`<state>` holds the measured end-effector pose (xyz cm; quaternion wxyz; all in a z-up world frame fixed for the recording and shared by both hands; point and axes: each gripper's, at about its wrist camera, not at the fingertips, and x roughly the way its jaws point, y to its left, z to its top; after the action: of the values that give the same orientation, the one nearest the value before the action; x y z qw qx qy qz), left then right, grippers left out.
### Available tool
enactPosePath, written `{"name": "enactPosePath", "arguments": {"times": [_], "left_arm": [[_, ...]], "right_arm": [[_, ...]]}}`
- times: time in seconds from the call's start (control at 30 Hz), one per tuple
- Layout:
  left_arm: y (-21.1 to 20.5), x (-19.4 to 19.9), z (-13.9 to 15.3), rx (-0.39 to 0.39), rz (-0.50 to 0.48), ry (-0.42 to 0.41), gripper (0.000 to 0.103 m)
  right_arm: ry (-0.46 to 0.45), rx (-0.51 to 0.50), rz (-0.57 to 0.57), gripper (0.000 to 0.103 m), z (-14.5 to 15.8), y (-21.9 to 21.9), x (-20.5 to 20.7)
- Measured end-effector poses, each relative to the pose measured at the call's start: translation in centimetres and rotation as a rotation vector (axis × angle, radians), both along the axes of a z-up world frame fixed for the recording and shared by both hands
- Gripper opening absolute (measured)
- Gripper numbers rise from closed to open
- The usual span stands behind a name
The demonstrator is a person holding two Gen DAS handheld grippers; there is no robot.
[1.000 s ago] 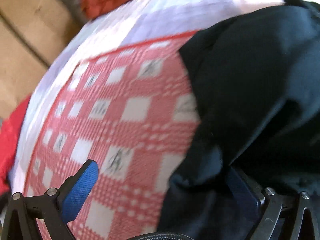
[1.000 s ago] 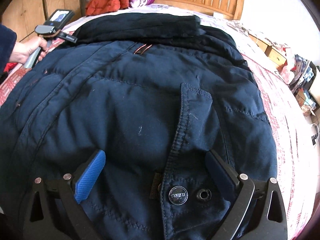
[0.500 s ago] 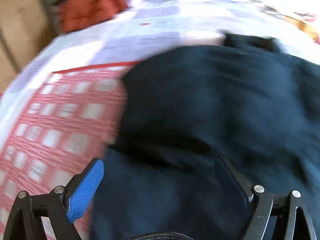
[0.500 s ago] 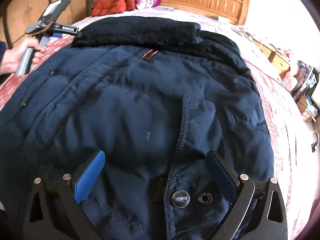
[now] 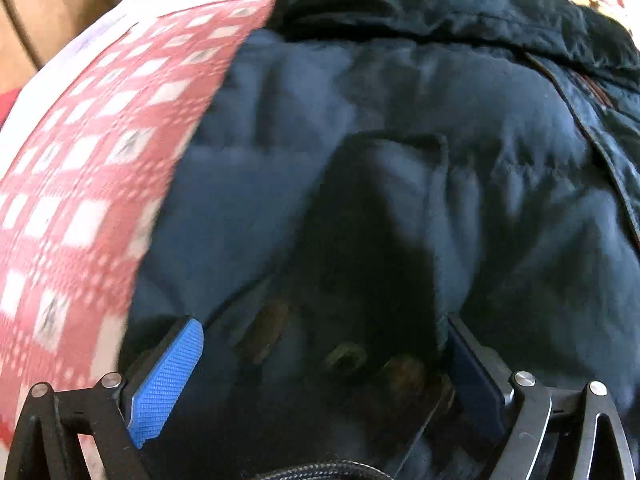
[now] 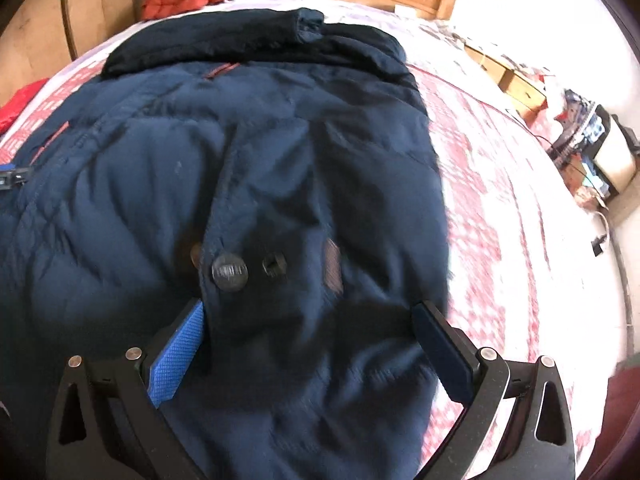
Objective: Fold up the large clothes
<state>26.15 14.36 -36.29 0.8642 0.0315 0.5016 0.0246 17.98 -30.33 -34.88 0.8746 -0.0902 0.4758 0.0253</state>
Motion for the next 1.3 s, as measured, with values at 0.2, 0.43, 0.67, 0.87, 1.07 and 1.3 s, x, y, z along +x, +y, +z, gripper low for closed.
{"name": "enactPosePath", "arguments": {"times": [0.2, 0.43, 0.67, 0.87, 1.07, 1.3], "left_arm": [[1.3, -4.6, 0.0, 0.014, 0.010, 0.036, 0.096], [4.5, -11.3, 0.3, 0.028, 0.072, 0.051, 0.096], [6.6, -16.6, 1.4, 0.010, 0.102, 0.073, 0.096], [6.3, -20.7, 2.4, 0.054, 0.057, 0.108, 0.096], [6.3, -22.0, 0.2, 0.090, 0.043, 0.184, 0.096], [7.0, -20.5, -1.1, 0.111, 0.097, 0.151, 0.096]], "right_arm": [[0.007, -0.035, 0.004, 0.103, 0.3, 0.5, -3.0], [0.050, -0.007, -0.218, 0.103, 0.5, -4.9, -9.2], [0.062, -0.099, -0.226, 0.103, 2.3, -5.0, -15.7], [0.119, -0.116, -0.182, 0.103, 2.6, -3.1, -20.2], [0.150, -0.126, -0.182, 0.103, 1.0, -1.9, -21.1], [0.114, -0.090, -0.270, 0.103, 0.4, -3.2, -17.3]]}}
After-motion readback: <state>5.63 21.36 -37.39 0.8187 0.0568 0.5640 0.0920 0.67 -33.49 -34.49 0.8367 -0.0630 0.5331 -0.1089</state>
